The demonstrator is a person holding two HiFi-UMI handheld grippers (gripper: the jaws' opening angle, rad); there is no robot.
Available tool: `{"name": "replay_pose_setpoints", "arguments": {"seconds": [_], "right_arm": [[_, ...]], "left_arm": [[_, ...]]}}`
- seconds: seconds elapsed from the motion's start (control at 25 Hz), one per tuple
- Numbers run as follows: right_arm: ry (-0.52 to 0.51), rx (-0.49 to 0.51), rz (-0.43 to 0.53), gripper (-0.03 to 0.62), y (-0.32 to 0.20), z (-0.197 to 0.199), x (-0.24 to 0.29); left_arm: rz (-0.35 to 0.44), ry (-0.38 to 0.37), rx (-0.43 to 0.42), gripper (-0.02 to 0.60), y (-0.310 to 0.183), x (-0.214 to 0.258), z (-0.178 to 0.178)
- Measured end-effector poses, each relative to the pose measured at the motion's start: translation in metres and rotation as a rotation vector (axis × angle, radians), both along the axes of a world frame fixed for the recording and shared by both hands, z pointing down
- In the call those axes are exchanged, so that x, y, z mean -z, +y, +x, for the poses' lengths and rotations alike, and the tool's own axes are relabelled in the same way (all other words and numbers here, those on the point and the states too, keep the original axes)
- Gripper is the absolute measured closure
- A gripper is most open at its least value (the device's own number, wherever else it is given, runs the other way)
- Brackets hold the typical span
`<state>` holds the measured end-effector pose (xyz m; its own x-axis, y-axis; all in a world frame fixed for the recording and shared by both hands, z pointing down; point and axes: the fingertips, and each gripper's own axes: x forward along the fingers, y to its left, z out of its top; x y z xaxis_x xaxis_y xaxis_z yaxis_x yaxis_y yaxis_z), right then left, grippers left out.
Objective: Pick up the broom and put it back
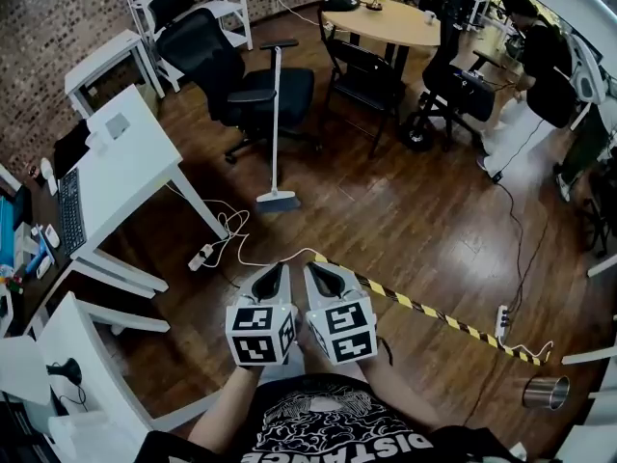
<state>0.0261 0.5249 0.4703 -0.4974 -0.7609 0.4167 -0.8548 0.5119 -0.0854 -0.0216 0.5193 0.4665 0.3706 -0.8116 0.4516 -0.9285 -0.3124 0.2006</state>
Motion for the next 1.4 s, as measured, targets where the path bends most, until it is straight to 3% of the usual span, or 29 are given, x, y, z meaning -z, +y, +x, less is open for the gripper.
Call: {"name": "replay_pose_setpoints", "arguments": {"seconds": [0.48,0.76,1.4], "right_arm": [[0.019,-0.055,-0.024,0.594,-0.111,-0.067,0.001],[0.032,-0.066,-0.023,0.594,-0.150,-0.097,0.001],[0.019,-0.066,0.018,0.594,-0.253,-0.082,0.004]], "left_arm": [[-0.013,0.022,-0.056,0.575,-0.109,0.001,-0.065],[-0.023,0.054,-0.062,0.575,-0.145,-0.004,-0.096],[0.002,0.044,-0.045,0.575,-0.244,-0.006,-0.087]]}}
